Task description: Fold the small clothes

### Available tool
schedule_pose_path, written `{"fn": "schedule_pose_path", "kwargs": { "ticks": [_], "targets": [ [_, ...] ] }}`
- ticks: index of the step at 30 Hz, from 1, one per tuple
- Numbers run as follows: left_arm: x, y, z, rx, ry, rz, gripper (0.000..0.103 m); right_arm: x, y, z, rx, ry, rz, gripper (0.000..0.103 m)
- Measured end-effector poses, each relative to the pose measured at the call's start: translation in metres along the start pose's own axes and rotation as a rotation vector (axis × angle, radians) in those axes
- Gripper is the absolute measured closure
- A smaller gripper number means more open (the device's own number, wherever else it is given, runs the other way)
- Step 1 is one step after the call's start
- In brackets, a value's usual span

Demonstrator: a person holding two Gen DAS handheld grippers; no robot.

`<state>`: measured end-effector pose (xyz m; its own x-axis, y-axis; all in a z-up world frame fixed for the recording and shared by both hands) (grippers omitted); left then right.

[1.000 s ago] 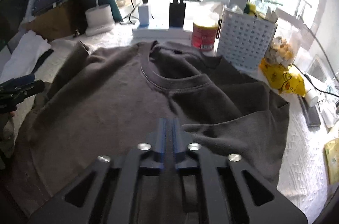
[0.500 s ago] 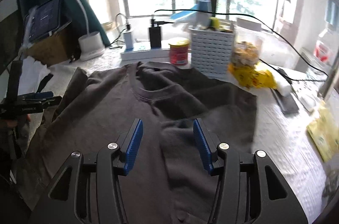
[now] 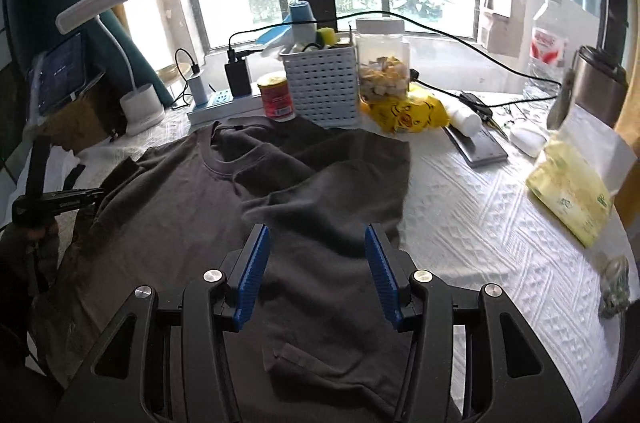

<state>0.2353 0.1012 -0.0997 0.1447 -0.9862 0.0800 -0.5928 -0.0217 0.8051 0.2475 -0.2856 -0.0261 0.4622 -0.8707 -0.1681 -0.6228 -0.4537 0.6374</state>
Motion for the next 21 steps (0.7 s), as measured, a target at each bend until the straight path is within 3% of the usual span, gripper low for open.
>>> {"fn": "schedule_pose_path", "kwargs": {
  "ticks": [7,11,21],
  "targets": [
    [-0.021,0.043,0.004,0.115,0.107,-0.158,0.099,0.004,0.007,0.006,0.02,-0.004,-0.039,0.051],
    [-0.021,0.062,0.0,0.178,0.134,-0.203,0.099,0.007,0.009,0.01,0.027,-0.007,-0.059,0.051],
    [0.059,0.06,-0.015,0.184,-0.01,-0.121,0.099,0.041,0.029,0.024,0.063,-0.066,-0.066,0.051]
  ]
}}
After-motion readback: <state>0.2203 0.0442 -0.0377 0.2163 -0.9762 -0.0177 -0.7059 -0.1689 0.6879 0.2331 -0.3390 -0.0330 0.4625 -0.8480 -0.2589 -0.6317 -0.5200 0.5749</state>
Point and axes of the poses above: each gripper's, at about its wrist camera, not at the fingertips, and y roughly against the way its jaws point, x to its right, z to its underside, the point moved 3 cm from there along -y, roughly the way its jaws point, and after that the axes turned 8 degrees about -z, right-handed, at the moved point
